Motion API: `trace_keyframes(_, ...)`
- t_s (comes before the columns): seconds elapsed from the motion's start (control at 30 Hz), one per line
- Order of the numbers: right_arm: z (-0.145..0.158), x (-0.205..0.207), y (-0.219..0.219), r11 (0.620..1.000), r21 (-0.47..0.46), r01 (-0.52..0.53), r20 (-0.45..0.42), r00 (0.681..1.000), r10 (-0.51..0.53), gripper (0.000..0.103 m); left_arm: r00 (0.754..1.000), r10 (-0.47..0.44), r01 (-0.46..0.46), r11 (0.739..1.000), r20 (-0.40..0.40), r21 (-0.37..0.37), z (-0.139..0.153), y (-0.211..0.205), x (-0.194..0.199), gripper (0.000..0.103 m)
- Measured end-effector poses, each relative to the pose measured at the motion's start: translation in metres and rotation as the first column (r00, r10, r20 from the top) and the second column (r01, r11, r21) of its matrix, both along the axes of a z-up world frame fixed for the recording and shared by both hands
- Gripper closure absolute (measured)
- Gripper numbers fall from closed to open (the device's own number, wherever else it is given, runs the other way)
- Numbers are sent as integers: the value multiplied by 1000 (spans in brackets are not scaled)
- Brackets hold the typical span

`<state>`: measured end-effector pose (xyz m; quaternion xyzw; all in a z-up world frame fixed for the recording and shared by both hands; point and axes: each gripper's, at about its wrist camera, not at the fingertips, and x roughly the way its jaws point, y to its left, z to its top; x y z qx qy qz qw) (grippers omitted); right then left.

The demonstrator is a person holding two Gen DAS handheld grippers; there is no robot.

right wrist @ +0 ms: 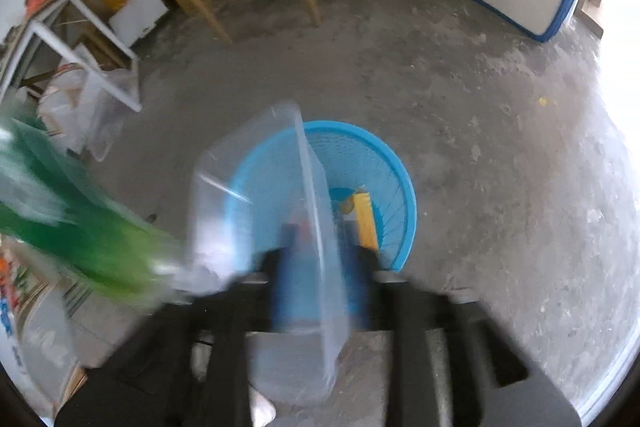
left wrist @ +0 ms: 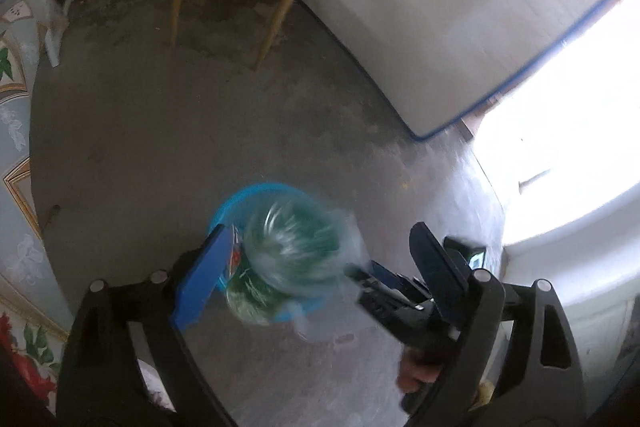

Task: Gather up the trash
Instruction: 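Open both grippers to drop the bottle and container into the wastebasket, then move both tools back over the table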

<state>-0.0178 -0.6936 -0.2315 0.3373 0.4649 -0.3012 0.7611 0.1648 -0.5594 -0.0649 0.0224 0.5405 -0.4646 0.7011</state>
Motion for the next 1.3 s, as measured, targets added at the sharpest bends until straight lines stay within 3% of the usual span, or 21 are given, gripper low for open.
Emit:
trace_keyframes(0.13, -31, -2, -9, 999, 26, 41, -38, 998, -40, 50, 997, 16, -16, 1000, -71, -8, -8, 8, -3, 17)
trace_keyframes(0.3, -50, 0, -1, 1000, 12, 16, -78, 997, -15, 50, 1000, -16, 16, 1000, 8, -23, 4, 34, -12, 17)
trace_keyframes(0.5, -48, -13, 2, 999, 23, 28, -52, 998, -27, 50, 1000, -4, 5, 997, 9, -74, 22, 69, -17, 17)
trace_keyframes(0.8, 6, -49, 22, 1000, 13, 19, 58, 998, -19, 50, 995, 22, -4, 982, 96, -188, 66, 142, -24, 17)
trace_keyframes(1.03, 58, -63, 62, 1000, -4, -27, 146, 989, 28, 35, 985, 70, -27, 965, 156, -260, 85, 219, -45, 17)
trace_keyframes(1.2, 103, -43, 106, 988, -32, -149, 220, 964, 152, 35, 947, 129, -61, 972, 295, -228, 93, 289, -53, 17)
trace_keyframes(1.3, 135, -14, 143, 963, -79, -259, 255, 928, 271, 33, 929, 212, -146, 963, 304, -226, 91, 340, -51, 17)
